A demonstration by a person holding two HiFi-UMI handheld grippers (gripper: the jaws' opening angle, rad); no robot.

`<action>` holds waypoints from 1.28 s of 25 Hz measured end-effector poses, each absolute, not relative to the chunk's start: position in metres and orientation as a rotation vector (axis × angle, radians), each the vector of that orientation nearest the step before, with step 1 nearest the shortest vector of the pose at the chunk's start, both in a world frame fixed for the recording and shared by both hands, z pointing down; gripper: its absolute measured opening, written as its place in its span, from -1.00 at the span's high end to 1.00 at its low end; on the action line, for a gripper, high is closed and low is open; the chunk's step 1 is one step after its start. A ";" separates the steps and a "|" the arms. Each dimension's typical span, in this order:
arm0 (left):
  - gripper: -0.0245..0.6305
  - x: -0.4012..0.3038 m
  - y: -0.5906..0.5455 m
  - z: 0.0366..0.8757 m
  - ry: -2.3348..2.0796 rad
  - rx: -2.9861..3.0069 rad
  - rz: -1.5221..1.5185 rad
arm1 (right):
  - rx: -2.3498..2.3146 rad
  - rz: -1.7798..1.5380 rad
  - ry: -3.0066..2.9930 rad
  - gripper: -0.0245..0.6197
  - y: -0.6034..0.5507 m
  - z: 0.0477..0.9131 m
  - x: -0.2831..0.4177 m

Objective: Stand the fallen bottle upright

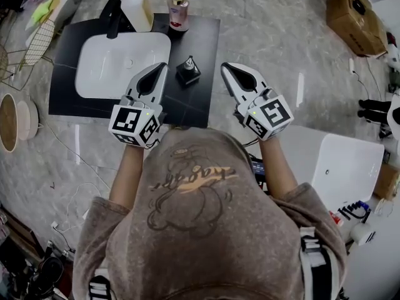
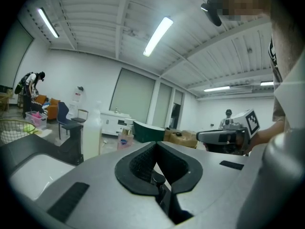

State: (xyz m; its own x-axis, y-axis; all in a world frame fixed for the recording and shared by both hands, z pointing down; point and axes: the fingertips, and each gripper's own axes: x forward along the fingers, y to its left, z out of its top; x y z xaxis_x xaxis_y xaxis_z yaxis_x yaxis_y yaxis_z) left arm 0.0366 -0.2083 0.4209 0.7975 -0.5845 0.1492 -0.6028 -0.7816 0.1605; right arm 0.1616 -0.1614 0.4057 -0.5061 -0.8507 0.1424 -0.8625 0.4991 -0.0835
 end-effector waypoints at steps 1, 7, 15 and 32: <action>0.87 0.035 -0.209 0.422 -0.940 2.785 0.127 | 1.523 0.208 -2.639 0.96 -0.161 0.408 0.161; 0.87 0.025 -0.212 0.430 -0.998 2.772 0.103 | 1.621 0.195 -2.569 0.94 -0.162 0.426 0.157; 0.87 0.020 -0.211 0.441 -1.031 2.757 0.123 | 1.718 0.224 -2.539 0.94 -0.165 0.436 0.163; 0.87 0.027 -0.203 0.436 -1.009 2.743 0.116 | 1.654 0.287 -2.572 0.95 -0.159 0.434 0.163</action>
State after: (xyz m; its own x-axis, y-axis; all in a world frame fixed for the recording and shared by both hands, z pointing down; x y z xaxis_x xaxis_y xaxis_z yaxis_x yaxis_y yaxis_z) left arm 0.0266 -0.2035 0.4365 0.7616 -0.6310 0.1473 -0.6480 -0.7415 0.1741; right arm 0.1633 -0.1586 0.4340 -0.4184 -0.8942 0.1591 -0.9073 0.4034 -0.1186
